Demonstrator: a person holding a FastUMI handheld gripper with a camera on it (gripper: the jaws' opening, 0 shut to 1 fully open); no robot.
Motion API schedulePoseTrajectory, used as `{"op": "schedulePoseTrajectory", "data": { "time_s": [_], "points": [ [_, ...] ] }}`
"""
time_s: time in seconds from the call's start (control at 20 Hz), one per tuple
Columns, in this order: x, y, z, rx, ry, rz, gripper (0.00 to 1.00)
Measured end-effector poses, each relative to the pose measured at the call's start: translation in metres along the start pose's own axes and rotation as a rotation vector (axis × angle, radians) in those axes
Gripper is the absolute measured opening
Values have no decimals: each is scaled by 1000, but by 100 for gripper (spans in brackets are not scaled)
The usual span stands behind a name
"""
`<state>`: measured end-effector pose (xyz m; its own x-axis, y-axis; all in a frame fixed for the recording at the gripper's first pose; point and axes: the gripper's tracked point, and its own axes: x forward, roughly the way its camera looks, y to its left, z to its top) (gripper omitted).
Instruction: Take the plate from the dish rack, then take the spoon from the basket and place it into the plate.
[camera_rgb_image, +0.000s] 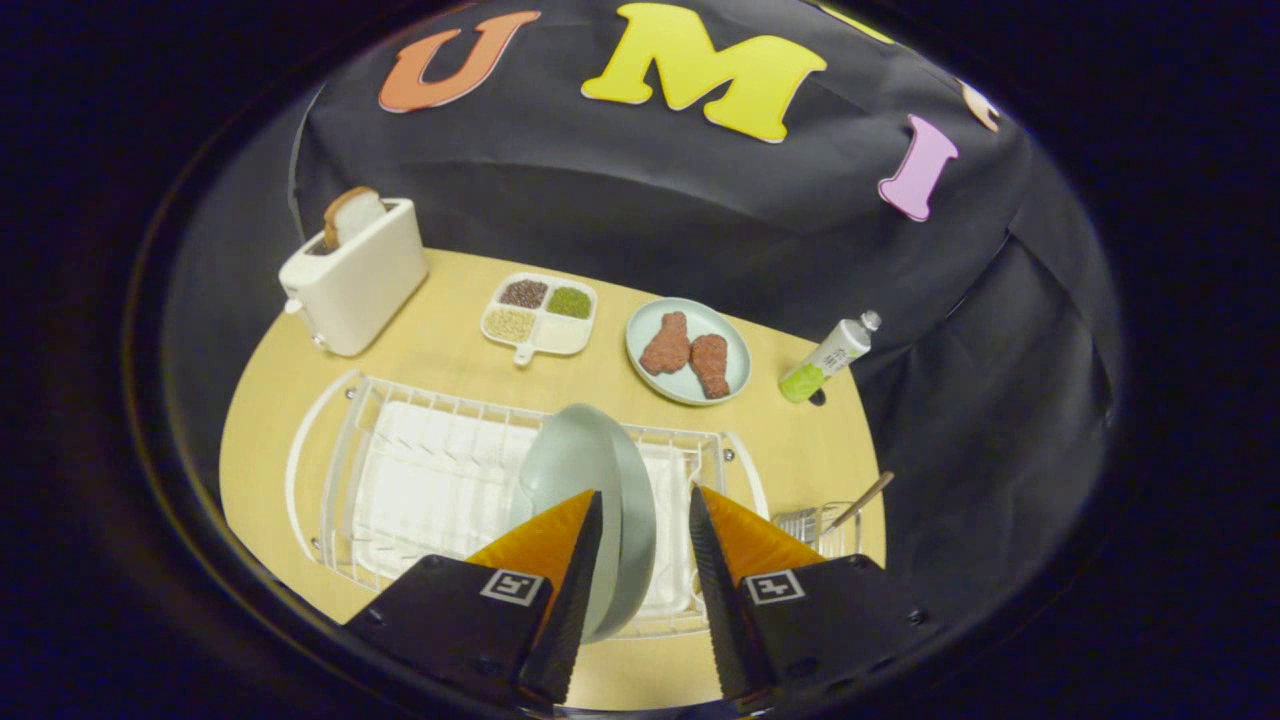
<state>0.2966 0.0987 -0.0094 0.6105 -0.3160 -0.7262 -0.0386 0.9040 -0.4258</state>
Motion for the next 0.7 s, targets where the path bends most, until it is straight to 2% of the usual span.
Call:
{"op": "schedulePoseTrajectory", "data": {
  "time_s": [0.15, 0.35, 0.5, 0.55, 0.7],
  "points": [
    [-1, -1, -5, -46, 112, -108, 47],
    [2, 5, -4, -72, 174, -121, 32],
    [-4, 15, -2, 7, 176, -73, 28],
    [-7, 15, -1, 27, 174, -85, 20],
    [-20, 7, 6, 48, 117, -156, 14]
  ]
}}
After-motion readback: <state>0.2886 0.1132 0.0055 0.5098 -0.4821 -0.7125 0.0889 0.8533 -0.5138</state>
